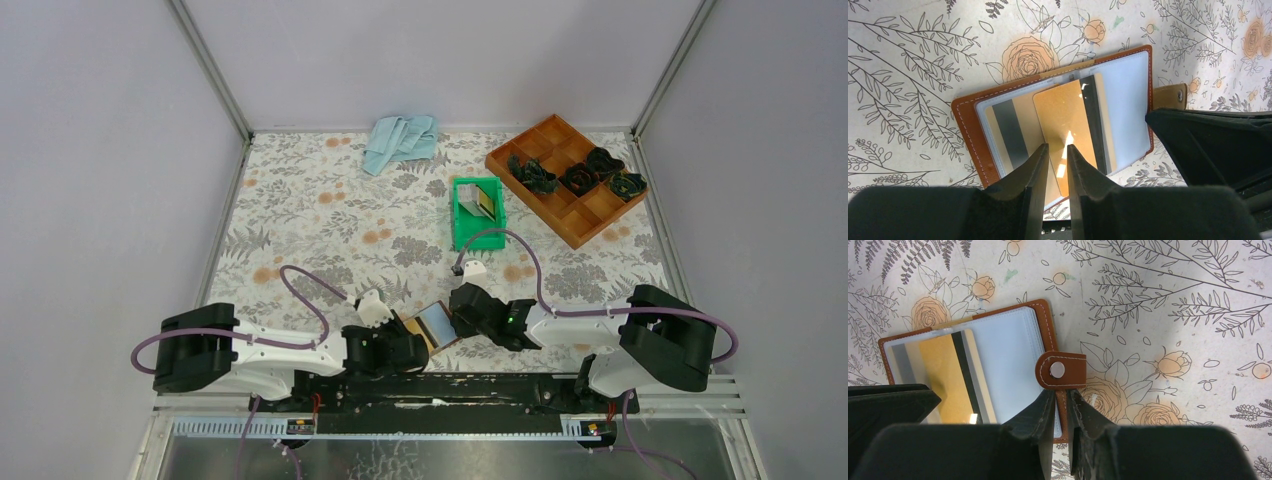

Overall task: Put the credit cards into the card holder
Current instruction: Insert the credit card into the card holder.

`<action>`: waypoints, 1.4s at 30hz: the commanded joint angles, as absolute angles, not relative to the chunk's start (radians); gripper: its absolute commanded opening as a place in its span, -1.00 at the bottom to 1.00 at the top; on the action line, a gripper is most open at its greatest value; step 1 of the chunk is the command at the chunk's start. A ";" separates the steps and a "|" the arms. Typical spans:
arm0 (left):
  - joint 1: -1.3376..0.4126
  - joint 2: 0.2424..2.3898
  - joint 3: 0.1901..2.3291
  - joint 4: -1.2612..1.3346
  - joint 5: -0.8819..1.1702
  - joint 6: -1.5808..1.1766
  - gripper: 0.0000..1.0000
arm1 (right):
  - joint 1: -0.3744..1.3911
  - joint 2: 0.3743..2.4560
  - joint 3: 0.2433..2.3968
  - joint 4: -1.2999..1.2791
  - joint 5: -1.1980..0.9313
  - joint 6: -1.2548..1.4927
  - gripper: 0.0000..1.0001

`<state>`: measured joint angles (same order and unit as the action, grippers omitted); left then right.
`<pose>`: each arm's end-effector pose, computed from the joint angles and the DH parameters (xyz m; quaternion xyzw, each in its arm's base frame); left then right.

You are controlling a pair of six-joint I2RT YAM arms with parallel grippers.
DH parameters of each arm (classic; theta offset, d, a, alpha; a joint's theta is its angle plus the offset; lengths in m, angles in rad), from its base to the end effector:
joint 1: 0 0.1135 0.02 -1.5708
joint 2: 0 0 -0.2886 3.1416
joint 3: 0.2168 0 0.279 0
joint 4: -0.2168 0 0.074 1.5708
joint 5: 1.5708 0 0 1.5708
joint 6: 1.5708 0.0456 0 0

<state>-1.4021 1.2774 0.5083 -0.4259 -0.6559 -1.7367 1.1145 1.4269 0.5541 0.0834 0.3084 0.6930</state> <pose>0.0634 -0.2068 0.1409 -0.2142 0.9070 -0.1764 0.3167 0.1369 0.2474 0.1456 -0.1339 0.9057 0.2078 0.3444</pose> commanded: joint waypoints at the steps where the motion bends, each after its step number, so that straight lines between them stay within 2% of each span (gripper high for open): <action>1: -1.417 1.294 0.504 -0.459 -0.669 -1.722 -0.46 | 1.119 1.472 0.522 -0.060 0.311 0.670 -0.62; 42: -1.443 1.327 0.515 -0.431 -0.718 -1.742 -0.40 | 1.142 1.477 0.528 -0.061 0.315 0.681 -0.62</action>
<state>-1.4357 1.3025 0.5110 -0.4000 -0.6834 -1.7454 1.1267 1.4269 0.5541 0.0830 0.3222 0.6933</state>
